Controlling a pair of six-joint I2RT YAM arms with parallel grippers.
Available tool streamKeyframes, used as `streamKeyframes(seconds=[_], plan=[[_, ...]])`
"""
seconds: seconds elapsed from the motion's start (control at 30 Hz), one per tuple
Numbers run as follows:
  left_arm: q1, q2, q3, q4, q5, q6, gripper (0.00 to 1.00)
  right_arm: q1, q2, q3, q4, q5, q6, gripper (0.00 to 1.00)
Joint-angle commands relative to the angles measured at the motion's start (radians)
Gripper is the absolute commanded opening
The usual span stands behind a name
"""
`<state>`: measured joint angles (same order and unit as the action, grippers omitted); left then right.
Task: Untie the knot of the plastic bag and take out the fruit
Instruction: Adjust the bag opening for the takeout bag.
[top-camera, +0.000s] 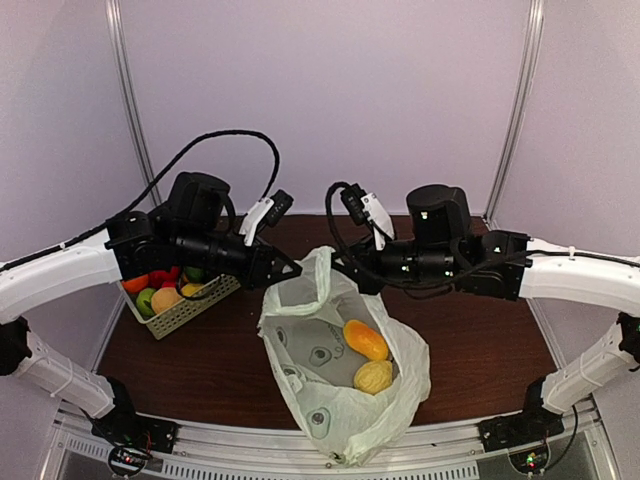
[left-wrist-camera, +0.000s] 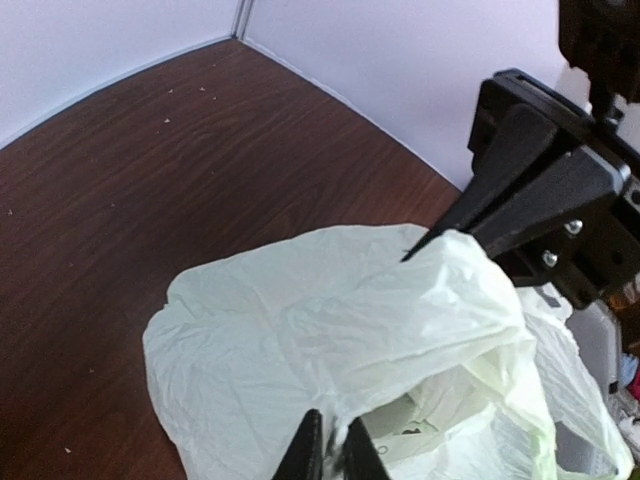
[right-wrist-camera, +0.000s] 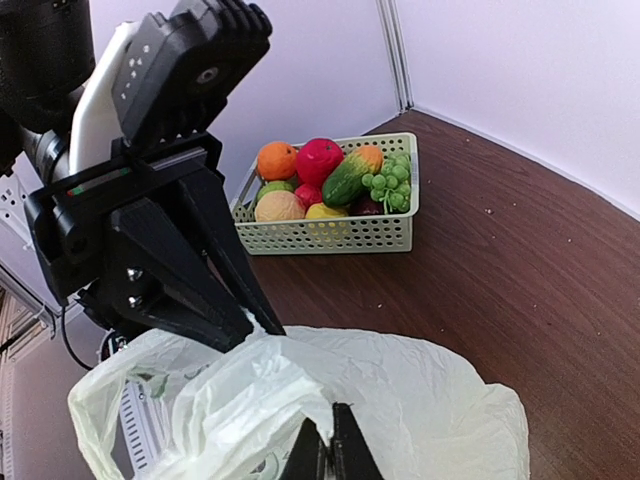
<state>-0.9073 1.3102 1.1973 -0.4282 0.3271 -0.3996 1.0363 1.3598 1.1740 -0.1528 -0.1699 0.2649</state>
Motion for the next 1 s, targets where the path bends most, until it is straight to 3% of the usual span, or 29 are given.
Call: streamKeyframes(seconds=[0.0, 0.07, 0.13, 0.2, 0.3, 0.6, 0.8, 0.87, 0.97], plan=[[-0.006, 0.004, -0.012, 0.023, -0.022, -0.006, 0.00, -0.003, -0.011, 0.017, -0.019, 0.017, 0.010, 0.17], [-0.007, -0.009, -0.021, 0.041, -0.034, -0.017, 0.00, -0.003, -0.029, 0.005, -0.047, 0.051, 0.018, 0.48], [-0.006, -0.025, -0.042, 0.068, -0.049, -0.032, 0.00, 0.005, -0.059, -0.011, -0.093, 0.118, 0.029, 0.69], [-0.007, -0.043, -0.070, 0.097, -0.063, -0.047, 0.00, 0.027, -0.100, -0.038, -0.159, 0.210, 0.048, 0.83], [-0.007, -0.061, -0.090, 0.122, -0.071, -0.061, 0.00, 0.082, -0.165, -0.092, -0.249, 0.329, 0.089, 0.92], [-0.006, -0.032, -0.084, 0.115, -0.081, -0.067, 0.00, 0.288, -0.301, -0.175, -0.401, 0.487, 0.271, 0.95], [-0.006, -0.024, -0.073, 0.117, -0.089, -0.080, 0.00, 0.367, -0.290, -0.170, -0.477, 0.537, 0.361, 0.94], [-0.005, -0.029, -0.071, 0.119, -0.097, -0.084, 0.00, 0.377, -0.292, -0.192, -0.497, 0.550, 0.408, 0.88], [-0.007, -0.036, -0.073, 0.121, -0.113, -0.092, 0.00, 0.378, -0.317, -0.239, -0.498, 0.570, 0.476, 0.62]])
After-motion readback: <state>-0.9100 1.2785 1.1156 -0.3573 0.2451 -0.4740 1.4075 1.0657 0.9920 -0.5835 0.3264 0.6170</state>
